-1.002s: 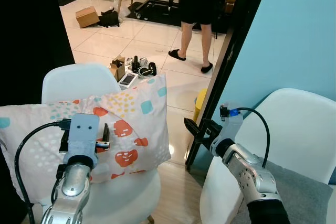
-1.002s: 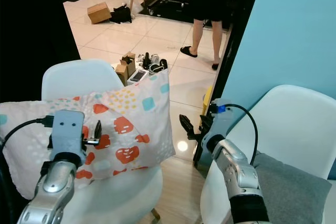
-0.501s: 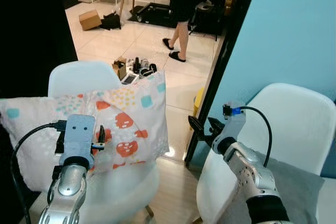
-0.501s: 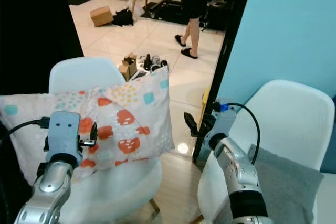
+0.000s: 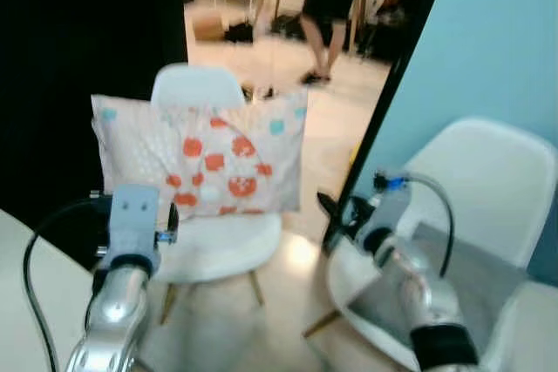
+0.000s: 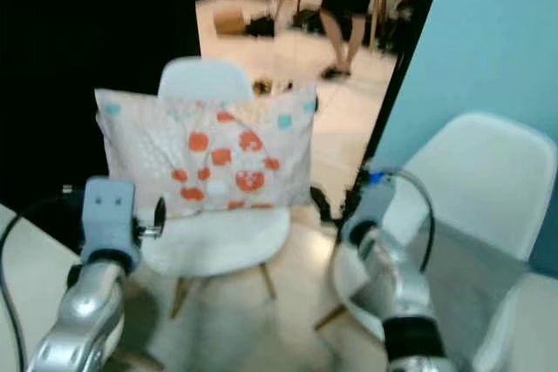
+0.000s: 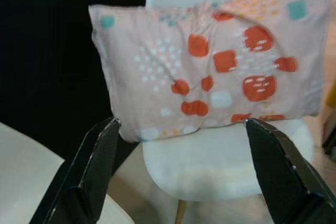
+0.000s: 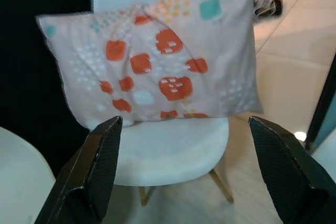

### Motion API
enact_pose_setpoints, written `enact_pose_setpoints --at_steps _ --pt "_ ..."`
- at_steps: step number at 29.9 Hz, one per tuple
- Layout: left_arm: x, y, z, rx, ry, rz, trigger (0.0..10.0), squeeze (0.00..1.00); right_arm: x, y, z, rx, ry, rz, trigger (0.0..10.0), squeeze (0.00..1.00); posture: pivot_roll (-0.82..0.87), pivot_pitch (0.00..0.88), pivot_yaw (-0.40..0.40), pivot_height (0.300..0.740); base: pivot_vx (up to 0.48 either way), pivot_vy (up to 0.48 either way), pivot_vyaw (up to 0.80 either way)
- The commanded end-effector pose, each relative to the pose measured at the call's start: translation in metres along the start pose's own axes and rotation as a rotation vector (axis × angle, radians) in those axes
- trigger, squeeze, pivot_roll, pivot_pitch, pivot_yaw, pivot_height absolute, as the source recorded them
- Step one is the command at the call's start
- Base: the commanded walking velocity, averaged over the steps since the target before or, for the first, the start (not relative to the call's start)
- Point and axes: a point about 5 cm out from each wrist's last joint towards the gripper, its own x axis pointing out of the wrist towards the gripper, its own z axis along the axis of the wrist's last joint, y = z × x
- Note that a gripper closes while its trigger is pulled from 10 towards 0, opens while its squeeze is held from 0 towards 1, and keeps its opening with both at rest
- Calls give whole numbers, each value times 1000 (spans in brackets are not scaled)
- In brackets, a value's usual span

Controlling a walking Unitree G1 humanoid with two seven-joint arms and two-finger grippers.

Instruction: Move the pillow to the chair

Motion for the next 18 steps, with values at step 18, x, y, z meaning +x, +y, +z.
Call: enact_pose_setpoints --at_steps 18 --pt "-14 -27 6 -37 -53 -206 10000 0 -10 -42 -5 -8 54 -269 10000 0 -8 0 -89 740 -44 0 -740"
